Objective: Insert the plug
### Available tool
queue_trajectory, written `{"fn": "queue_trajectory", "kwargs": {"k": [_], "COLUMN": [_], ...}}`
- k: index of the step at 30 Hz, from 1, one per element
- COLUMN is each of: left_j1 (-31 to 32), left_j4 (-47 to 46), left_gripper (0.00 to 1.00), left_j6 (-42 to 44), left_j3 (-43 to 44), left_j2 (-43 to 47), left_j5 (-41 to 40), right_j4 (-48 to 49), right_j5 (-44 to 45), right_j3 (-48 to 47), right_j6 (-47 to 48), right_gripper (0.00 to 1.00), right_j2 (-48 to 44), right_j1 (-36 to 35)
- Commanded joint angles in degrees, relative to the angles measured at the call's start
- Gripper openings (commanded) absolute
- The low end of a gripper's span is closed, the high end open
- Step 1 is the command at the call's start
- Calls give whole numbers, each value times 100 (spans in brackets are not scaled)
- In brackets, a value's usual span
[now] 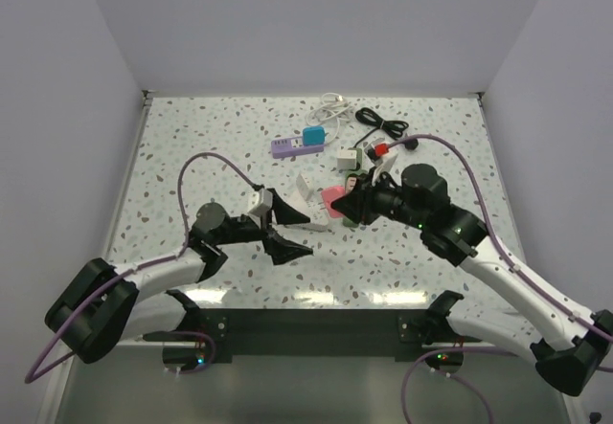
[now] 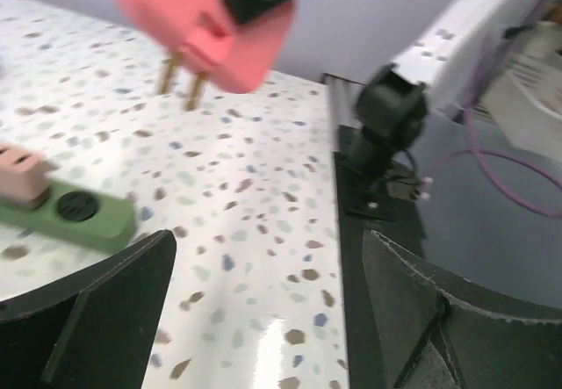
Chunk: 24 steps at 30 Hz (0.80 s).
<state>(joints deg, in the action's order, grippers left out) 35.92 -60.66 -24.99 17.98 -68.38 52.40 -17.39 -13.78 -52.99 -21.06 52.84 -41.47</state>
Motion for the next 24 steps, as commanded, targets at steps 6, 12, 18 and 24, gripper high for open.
{"fn": "queue_trajectory", "kwargs": {"k": [6,12,18,24], "left_j1": [-357,-603,-771,-815], "left_j4": [2163,2243,2103,2094], "left_gripper": [92,92,90,89], "left_j6": [873,777,777,821], "left_j3": [30,171,232,329], "left_j2": [299,-280,-712,-940], "left_j5": [-3323,-3517,-3474,-3456], "right_j4": [-160,-344,-362,-300], "right_j5": [1000,1149,1194,1062], "right_j3": [8,-439,-783,-1046], "right_j6": [-56,269,427,488], "right_gripper": [0,0,0,0], "right_j2": [718,1684,2590,3170], "right_j1": [16,17,16,25]}}
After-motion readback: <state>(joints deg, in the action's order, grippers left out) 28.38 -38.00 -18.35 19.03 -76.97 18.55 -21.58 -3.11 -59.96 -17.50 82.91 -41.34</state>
